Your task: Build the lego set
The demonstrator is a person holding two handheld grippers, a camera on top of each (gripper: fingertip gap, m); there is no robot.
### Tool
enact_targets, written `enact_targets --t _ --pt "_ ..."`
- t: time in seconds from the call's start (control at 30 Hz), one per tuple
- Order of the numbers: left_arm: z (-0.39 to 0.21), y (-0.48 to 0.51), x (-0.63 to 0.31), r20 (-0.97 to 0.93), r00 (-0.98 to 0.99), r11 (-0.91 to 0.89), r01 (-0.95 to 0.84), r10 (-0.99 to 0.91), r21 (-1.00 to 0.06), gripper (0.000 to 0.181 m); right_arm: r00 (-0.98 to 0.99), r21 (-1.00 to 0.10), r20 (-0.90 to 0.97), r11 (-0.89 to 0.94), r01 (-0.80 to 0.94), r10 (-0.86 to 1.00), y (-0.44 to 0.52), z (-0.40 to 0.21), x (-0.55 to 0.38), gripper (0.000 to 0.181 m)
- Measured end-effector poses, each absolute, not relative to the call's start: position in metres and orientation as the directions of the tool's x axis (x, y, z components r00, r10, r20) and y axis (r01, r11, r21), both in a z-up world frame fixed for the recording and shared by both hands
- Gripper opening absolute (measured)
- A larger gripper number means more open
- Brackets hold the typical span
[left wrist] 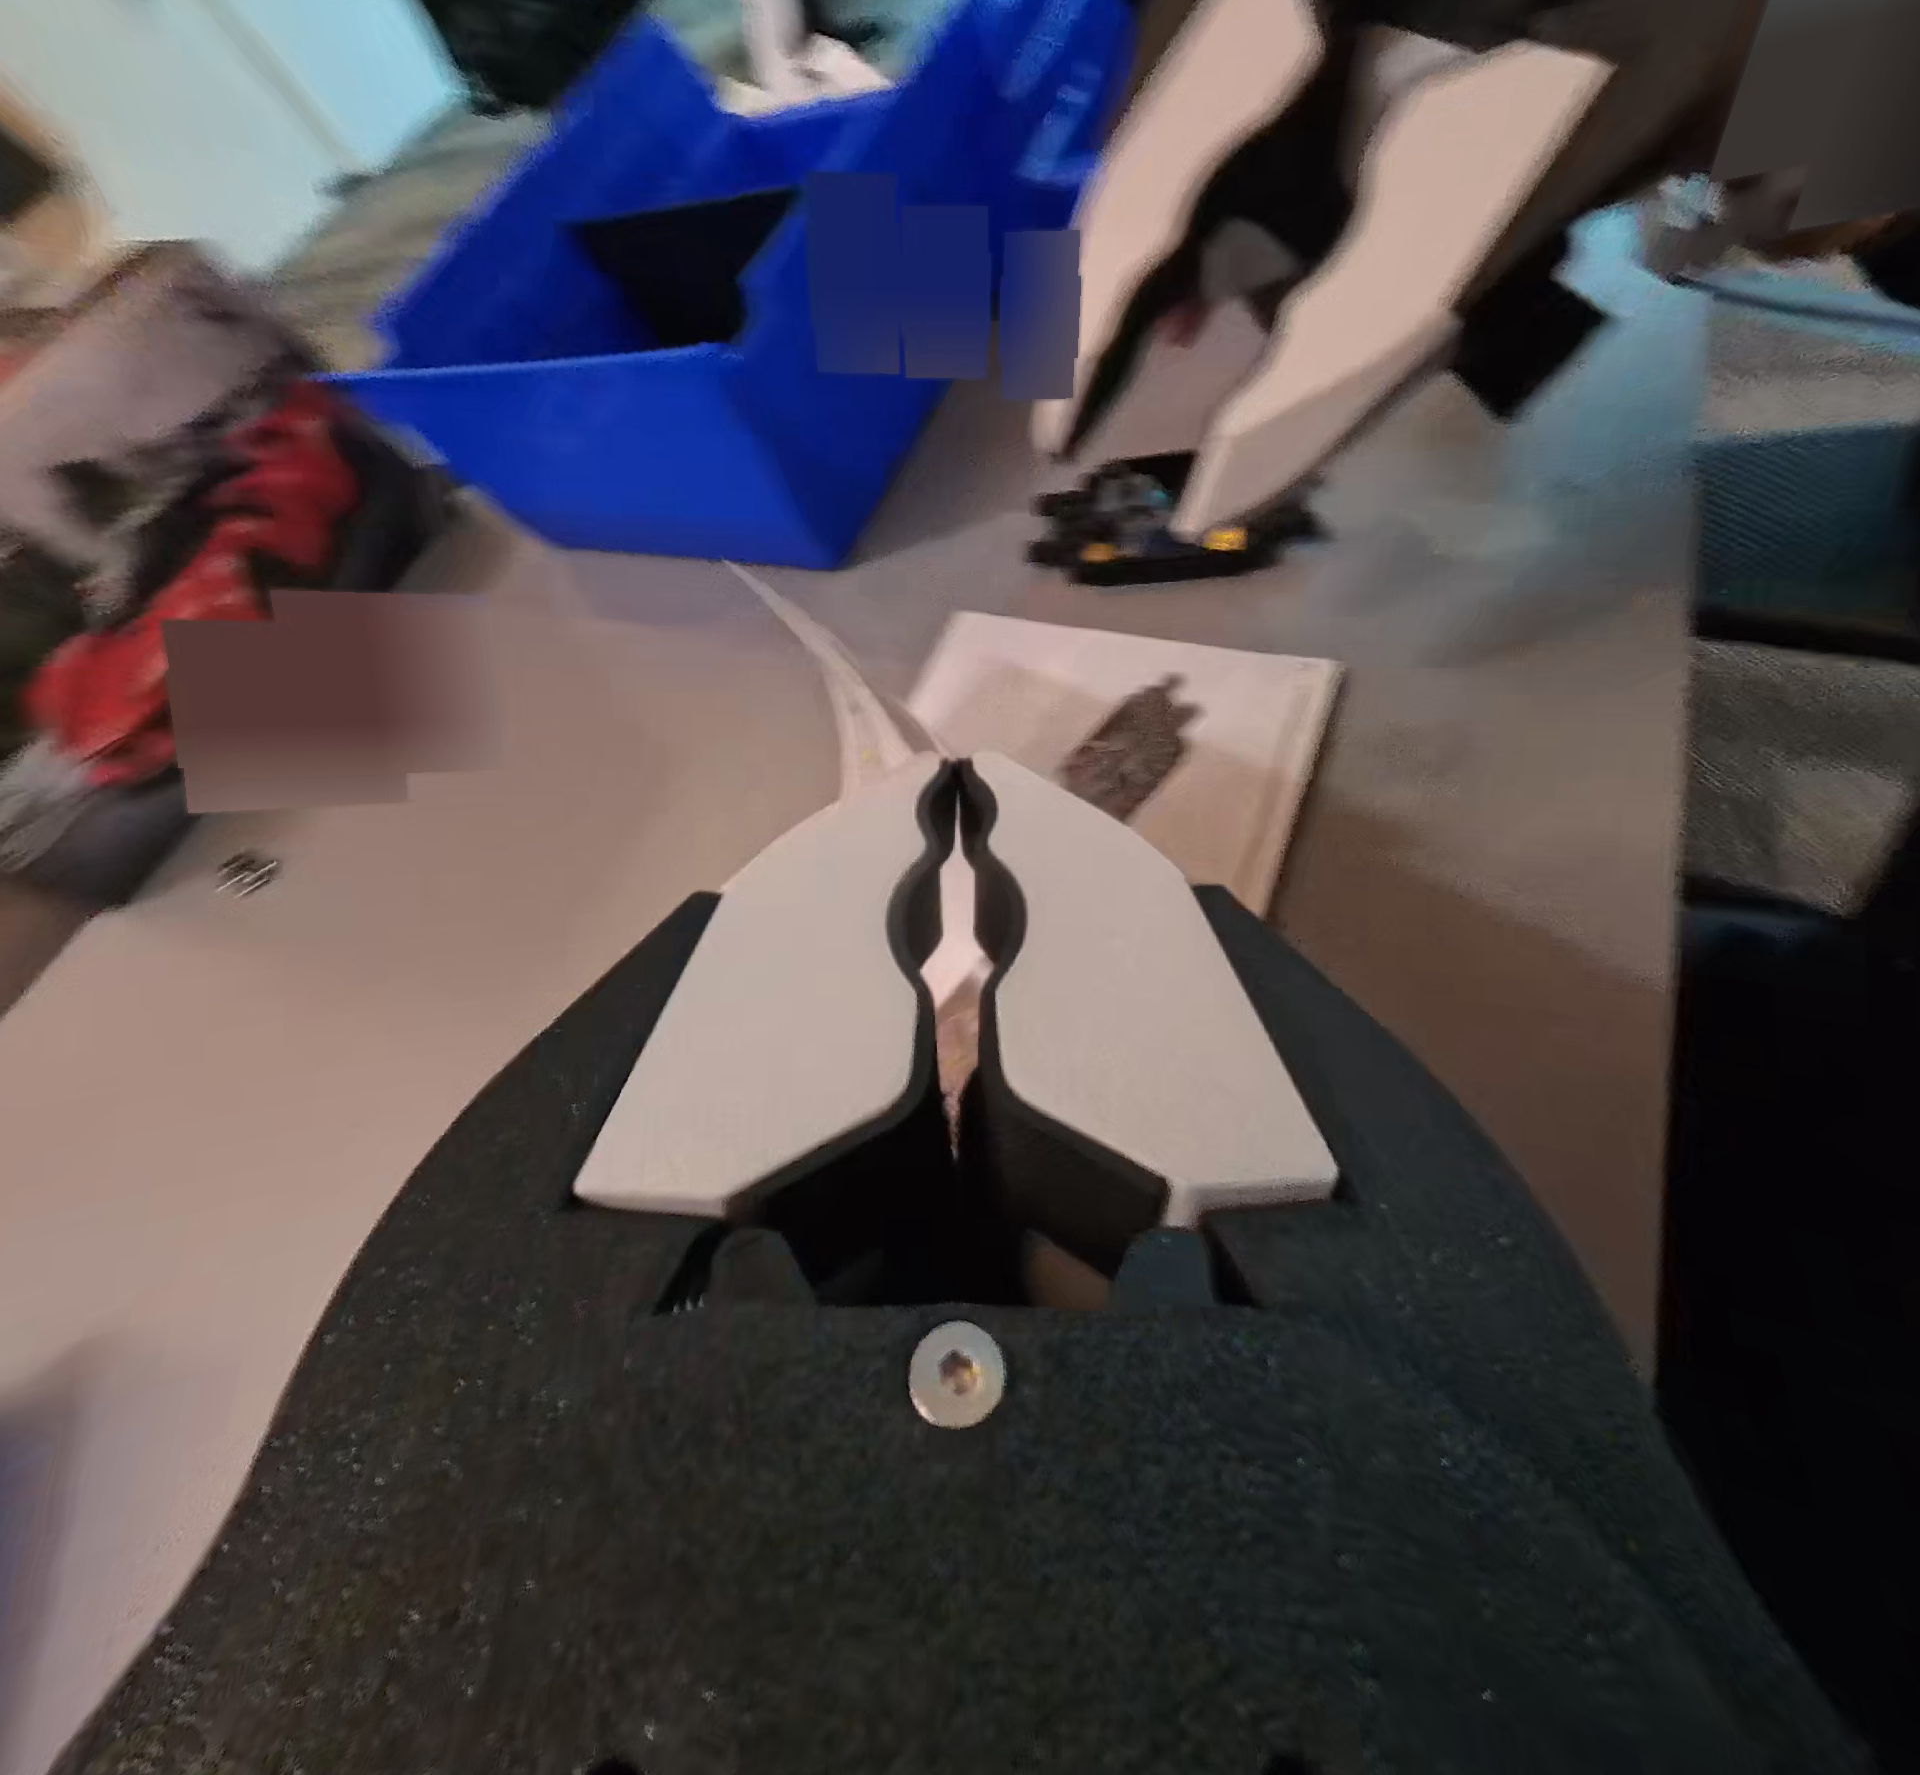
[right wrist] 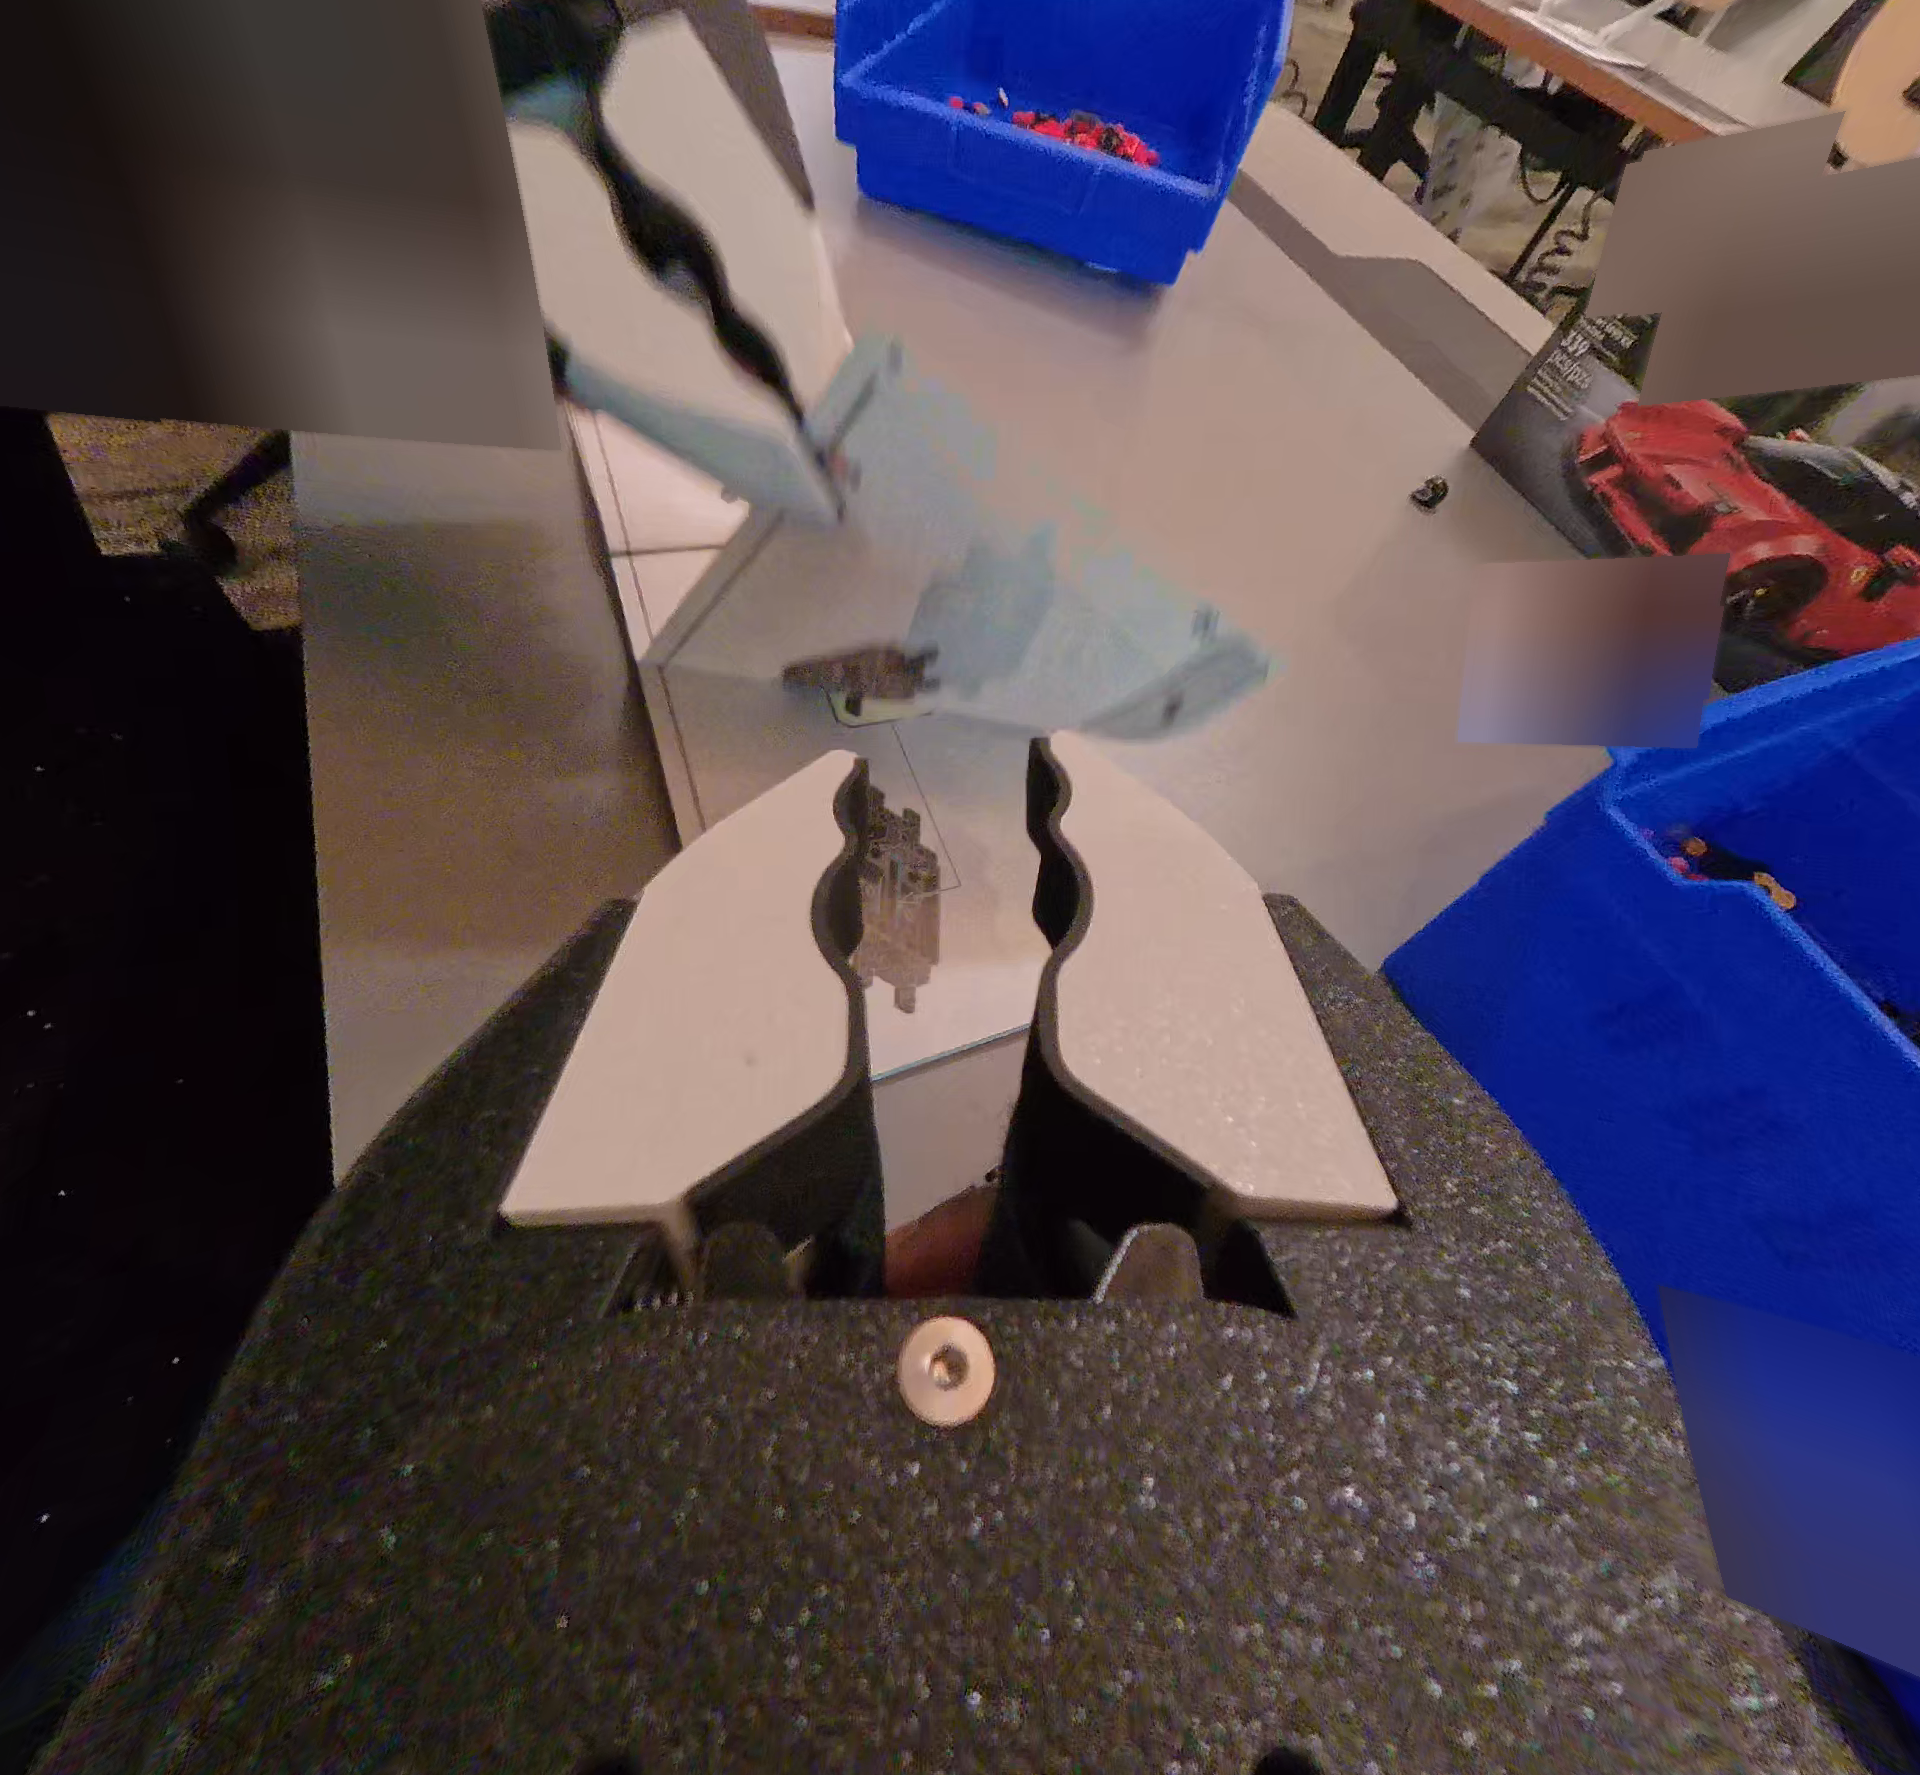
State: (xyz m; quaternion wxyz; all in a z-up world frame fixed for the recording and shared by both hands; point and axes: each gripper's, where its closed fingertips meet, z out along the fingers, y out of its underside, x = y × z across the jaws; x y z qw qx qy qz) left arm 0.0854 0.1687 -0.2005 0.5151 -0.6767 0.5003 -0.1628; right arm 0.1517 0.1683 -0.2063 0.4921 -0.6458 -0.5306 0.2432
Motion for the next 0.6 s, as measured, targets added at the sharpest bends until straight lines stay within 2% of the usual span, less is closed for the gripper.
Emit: enact_targets --t 0.1,0.23,0.4,0.6 --pt "-0.183 0.175 0.029 -0.295 0.653 -0.001 -0.412 -0.697 -0.911 0.0 0.285 -0.855 0.213 0.037 0.518 0.935 0.165 -0.218 0.141 0.029" --pt "-0.187 0.165 -0.04 -0.275 0.803 -0.047 -0.351 -0.528 -0.935 0.0 0.215 -0.778 0.141 -0.026 0.627 0.966 0.16 -0.24 0.11 0.027" --pt "-0.21 0.144 -0.087 -0.243 0.868 -0.135 -0.329 -0.433 -0.935 0.001 0.209 -0.75 -0.079 -0.196 0.632 0.975 0.164 -0.252 0.048 0.013" --pt "-0.23 0.13 -0.105 -0.173 0.883 -0.215 -0.289 -0.437 -0.933 0.002 0.104 -0.771 -0.051 -0.106 0.628 0.993 0.17 -0.27 -0.01 0.008"
